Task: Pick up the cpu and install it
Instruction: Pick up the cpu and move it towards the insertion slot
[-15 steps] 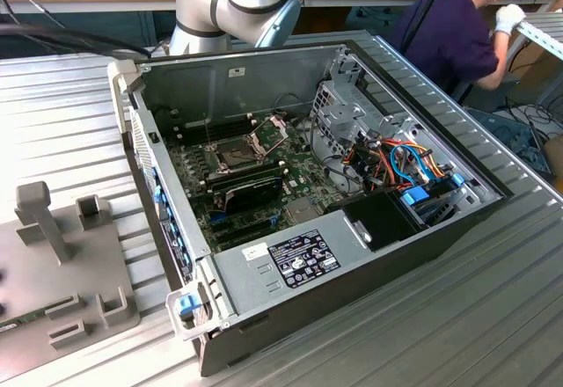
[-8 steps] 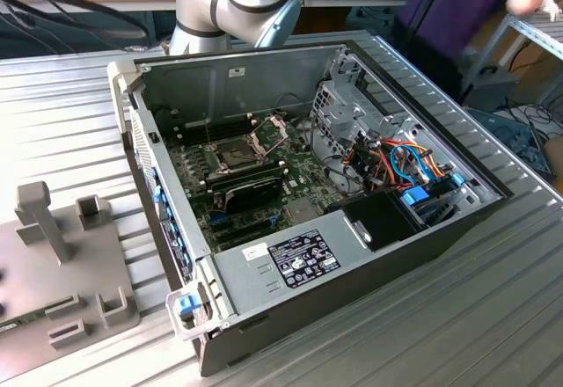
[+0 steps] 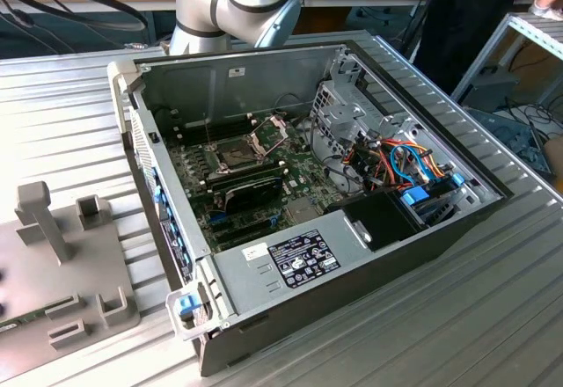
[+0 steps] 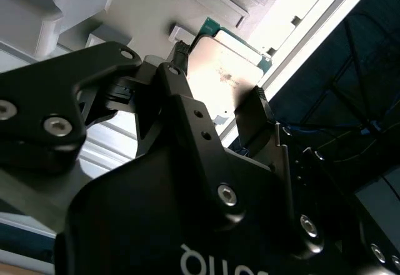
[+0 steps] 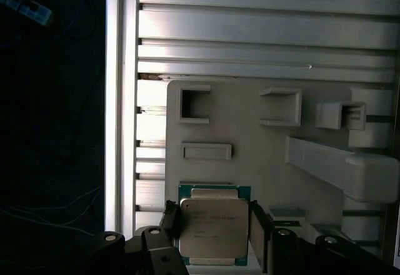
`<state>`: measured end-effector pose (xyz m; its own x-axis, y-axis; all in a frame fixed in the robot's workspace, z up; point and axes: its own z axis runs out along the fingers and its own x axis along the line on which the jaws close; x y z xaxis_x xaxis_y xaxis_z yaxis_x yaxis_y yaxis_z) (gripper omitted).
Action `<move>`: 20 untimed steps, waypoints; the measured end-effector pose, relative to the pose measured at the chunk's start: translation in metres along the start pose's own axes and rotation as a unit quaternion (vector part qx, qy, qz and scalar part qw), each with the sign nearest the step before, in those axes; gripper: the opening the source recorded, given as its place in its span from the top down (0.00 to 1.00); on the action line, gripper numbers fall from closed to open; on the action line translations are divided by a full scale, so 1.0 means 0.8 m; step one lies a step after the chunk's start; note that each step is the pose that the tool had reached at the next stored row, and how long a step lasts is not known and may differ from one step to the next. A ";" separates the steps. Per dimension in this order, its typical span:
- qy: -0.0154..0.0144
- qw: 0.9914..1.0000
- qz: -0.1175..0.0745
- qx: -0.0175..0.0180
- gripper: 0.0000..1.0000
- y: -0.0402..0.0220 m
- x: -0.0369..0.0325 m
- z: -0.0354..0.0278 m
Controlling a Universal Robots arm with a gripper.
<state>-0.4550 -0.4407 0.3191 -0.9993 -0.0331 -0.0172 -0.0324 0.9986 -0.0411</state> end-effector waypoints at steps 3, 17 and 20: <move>0.000 1.000 0.000 0.000 0.45 0.0000 0.0000 -0.0001; 0.000 1.000 0.000 0.000 0.45 -0.0006 -0.0003 -0.0147; 0.000 1.000 0.000 0.000 0.45 -0.0008 -0.0004 -0.0202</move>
<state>-0.4550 -0.4407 0.3353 -0.9993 -0.0331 -0.0172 -0.0324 0.9986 -0.0413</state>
